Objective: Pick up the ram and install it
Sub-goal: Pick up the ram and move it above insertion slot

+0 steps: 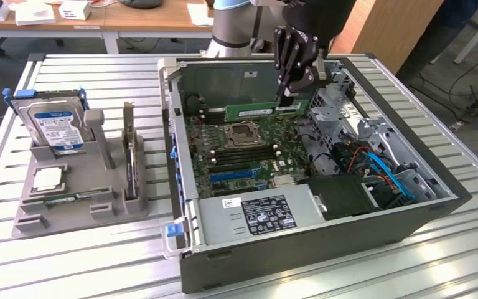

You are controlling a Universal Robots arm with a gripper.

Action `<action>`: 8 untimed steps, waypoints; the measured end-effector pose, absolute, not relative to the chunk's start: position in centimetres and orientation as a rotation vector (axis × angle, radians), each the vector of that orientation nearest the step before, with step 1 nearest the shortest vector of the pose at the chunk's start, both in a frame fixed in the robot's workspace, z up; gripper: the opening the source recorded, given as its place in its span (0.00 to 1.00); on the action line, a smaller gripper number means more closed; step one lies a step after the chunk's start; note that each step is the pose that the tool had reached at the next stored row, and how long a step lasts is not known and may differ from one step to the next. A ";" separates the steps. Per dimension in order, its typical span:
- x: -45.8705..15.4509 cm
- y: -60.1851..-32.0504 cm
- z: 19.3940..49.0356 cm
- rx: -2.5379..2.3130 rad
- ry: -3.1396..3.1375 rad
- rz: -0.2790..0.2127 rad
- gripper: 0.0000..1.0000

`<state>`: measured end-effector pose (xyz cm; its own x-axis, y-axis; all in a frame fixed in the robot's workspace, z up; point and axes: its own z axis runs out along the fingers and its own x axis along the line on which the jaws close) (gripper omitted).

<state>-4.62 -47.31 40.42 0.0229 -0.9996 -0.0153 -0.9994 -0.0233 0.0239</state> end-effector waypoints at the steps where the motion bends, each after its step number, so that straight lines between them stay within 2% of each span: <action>1: -4.6 -47.0 40.4 2.242 -2.191 -0.043 0.11; 8: -4.6 -45.1 40.4 2.242 -2.191 -0.043 0.11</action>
<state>-4.62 -45.11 40.41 0.0229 -0.9996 -0.0151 -0.9994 -0.0233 0.0240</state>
